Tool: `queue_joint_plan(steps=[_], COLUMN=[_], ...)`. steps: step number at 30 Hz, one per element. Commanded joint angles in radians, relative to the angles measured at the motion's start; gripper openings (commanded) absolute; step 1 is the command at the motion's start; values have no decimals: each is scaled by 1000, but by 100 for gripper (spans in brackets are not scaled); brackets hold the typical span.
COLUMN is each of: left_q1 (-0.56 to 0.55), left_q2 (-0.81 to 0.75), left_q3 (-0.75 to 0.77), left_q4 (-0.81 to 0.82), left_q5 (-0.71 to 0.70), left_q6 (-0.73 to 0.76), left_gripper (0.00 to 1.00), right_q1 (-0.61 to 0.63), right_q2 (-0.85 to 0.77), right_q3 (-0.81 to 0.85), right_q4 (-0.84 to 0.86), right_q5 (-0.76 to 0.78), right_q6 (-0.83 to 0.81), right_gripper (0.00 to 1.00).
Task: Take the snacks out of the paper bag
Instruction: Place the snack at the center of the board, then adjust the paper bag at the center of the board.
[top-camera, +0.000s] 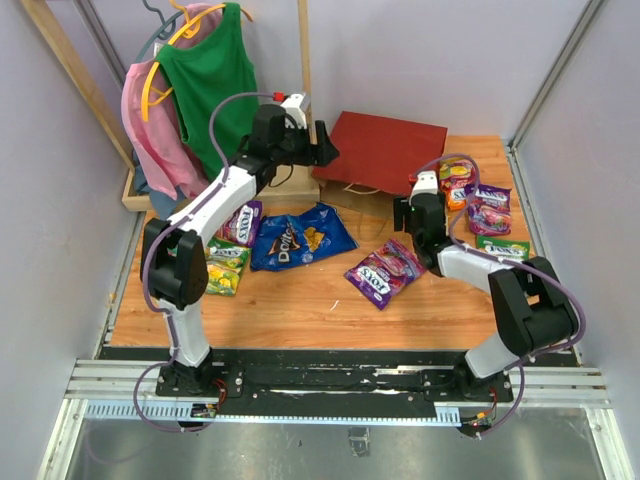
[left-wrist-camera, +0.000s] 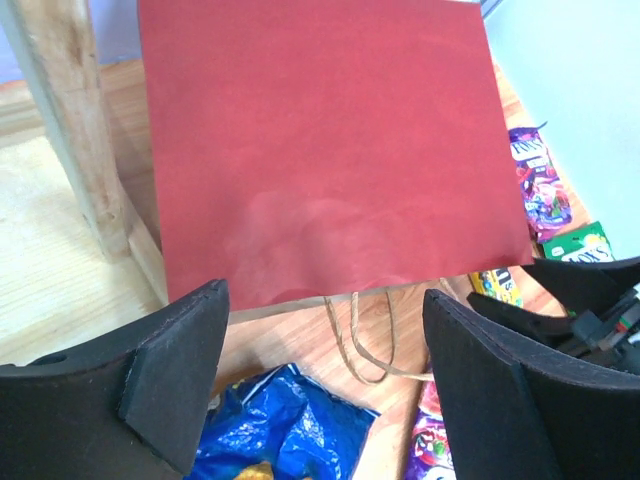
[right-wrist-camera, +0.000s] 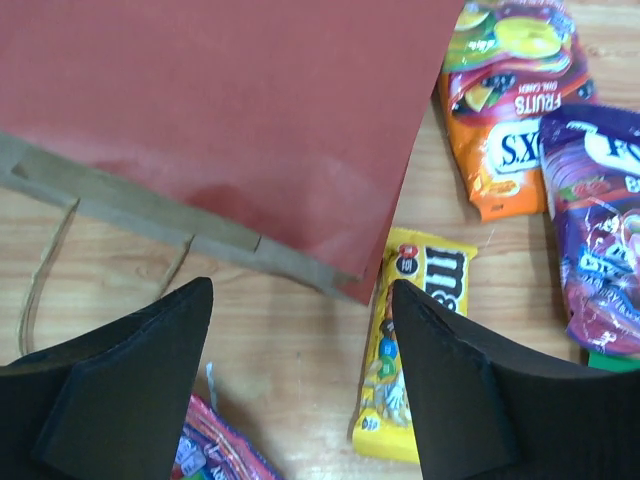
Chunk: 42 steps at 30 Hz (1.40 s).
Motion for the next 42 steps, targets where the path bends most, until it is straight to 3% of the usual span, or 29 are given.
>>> queue_joint_plan(steps=[1,11,13,16,22,27,33,42], left_q1=[27,108,111,112,113,116,123,135], left_q2=[-108,-199,-198,-199,-189,-200,-204,-225], left_q3=[-38,-135,-134,-131,-124,-131,-137,-158], left_q4=[16,64,64,63,59,55,53,59], left_q5=[-30,23,24,26,25,11,3,-4], left_q6=[55,17,17,19,21,26,26,26], left_gripper=[83,90,90,90,90,90,90,90], right_q1=[-12,-58,-58,-58,-58,-58,-59,-71], right_q2=[25,97,97,89,59,4,-18,-65], right_q3=[21,59,60,70,95,126,212,329], right_q4=[163,201,211,193,129,48,-80,-162], right_q5=[39,82,84,84,118,61,51,-7], right_q6=[-83,-140,-154,-161,-149,-106,-64,35], right_gripper=[72,59,52,31,33,15,2,1])
